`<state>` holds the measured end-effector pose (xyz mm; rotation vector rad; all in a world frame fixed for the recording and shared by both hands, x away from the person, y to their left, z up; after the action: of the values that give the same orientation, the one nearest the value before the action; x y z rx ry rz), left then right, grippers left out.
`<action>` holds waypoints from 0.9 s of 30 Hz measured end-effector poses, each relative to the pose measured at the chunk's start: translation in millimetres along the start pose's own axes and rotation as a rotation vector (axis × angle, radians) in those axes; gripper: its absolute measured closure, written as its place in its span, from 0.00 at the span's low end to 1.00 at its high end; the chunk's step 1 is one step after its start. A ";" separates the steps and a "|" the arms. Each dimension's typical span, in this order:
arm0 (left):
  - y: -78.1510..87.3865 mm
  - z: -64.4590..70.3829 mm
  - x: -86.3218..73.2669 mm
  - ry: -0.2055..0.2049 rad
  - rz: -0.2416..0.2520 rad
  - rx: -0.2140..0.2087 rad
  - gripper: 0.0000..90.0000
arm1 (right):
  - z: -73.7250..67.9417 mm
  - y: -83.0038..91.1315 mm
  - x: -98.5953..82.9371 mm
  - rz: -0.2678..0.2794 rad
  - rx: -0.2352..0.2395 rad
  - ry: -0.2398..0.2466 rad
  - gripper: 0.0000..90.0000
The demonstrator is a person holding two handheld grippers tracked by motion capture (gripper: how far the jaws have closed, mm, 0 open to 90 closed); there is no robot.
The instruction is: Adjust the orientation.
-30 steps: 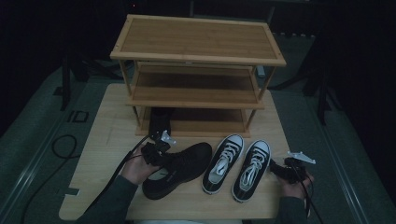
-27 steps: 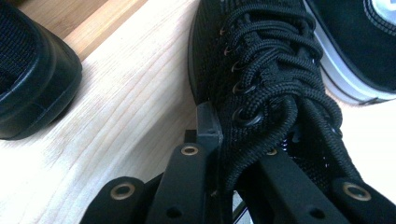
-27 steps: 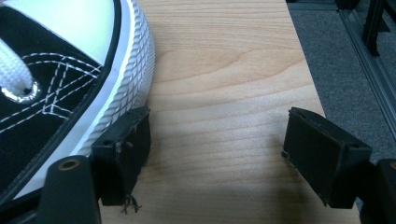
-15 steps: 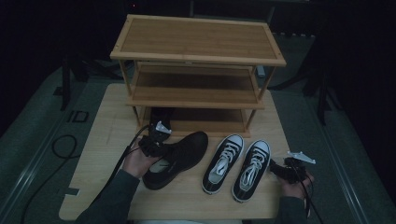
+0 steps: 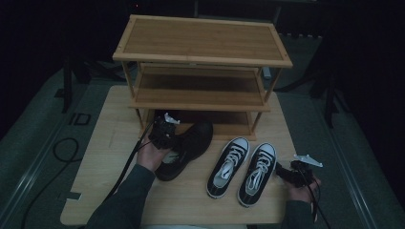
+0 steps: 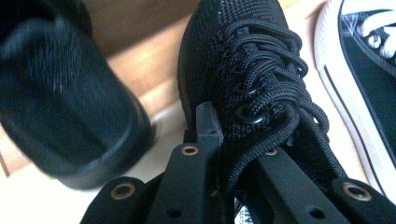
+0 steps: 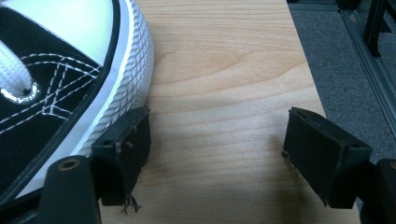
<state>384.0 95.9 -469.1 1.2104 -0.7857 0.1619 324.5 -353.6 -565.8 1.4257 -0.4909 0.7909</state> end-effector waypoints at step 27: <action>-33.0 -12.0 22.7 0.215 0.136 0.143 0.97 | 0.1 -1.1 1.0 0.001 0.002 0.002 0.25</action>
<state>422.9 87.5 -482.1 1.2497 -0.6760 0.4592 326.0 -353.5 -565.8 1.4265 -0.4892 0.7937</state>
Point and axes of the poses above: each handheld gripper's, and its own axes: y roughly backward along the jaws, x roughly out of its top, z roughly to its right, the point moved 1 cm from there along -y, roughly forward along the jaws, and after that the axes turned 9 degrees about y, right-handed, at the moved point
